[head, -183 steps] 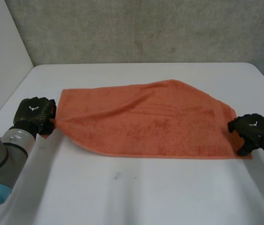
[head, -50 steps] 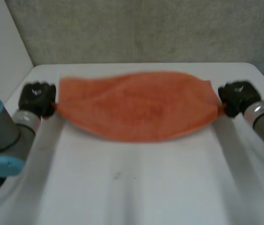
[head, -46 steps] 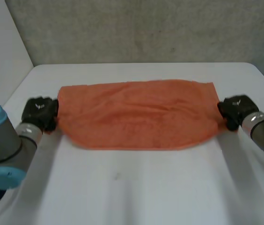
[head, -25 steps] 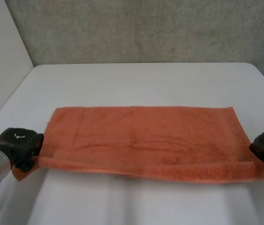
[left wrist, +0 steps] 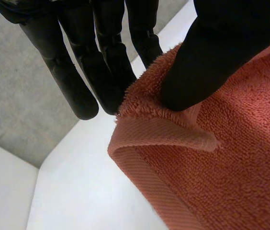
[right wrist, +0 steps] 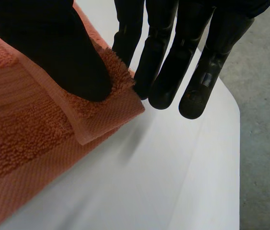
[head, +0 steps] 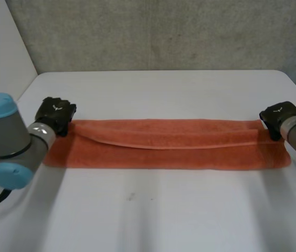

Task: Fold the laundry

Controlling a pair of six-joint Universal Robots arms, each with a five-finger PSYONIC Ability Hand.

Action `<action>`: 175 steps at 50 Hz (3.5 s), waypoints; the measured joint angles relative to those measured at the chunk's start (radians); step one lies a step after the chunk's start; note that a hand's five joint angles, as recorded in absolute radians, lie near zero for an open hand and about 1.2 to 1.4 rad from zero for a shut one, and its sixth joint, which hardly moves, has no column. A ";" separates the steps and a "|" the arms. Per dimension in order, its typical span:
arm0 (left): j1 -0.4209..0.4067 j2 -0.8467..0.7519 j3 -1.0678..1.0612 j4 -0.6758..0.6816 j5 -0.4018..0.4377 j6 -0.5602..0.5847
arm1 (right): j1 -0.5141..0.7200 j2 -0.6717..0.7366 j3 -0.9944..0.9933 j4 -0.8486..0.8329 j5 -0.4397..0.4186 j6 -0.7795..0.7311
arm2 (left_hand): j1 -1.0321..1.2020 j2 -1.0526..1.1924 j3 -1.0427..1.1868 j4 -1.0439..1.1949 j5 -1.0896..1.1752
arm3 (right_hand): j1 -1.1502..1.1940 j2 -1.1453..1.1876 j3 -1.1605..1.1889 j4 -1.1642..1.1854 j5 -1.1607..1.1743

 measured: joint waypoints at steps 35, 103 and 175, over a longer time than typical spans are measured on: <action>-0.050 0.103 -0.038 0.041 -0.050 -0.005 | 0.035 -0.154 0.080 -0.060 -0.072 0.217 | -0.857 -0.955 -0.942 -0.953 -0.893 | -0.699 -0.871 -0.874 -0.880 -0.854; 0.017 0.161 -0.139 -0.191 0.013 -0.061 | -0.198 -0.190 0.422 -0.228 -0.286 0.165 | -0.900 -0.992 -0.975 -0.986 -0.911 | -0.003 -0.005 -0.017 -0.012 -0.036; -0.235 0.255 -0.136 -0.109 0.013 -0.185 | 0.419 -0.254 0.360 -0.223 -0.058 0.355 | -0.900 -0.992 -0.975 -0.986 -0.911 | -0.762 -0.958 -0.972 -0.962 -0.928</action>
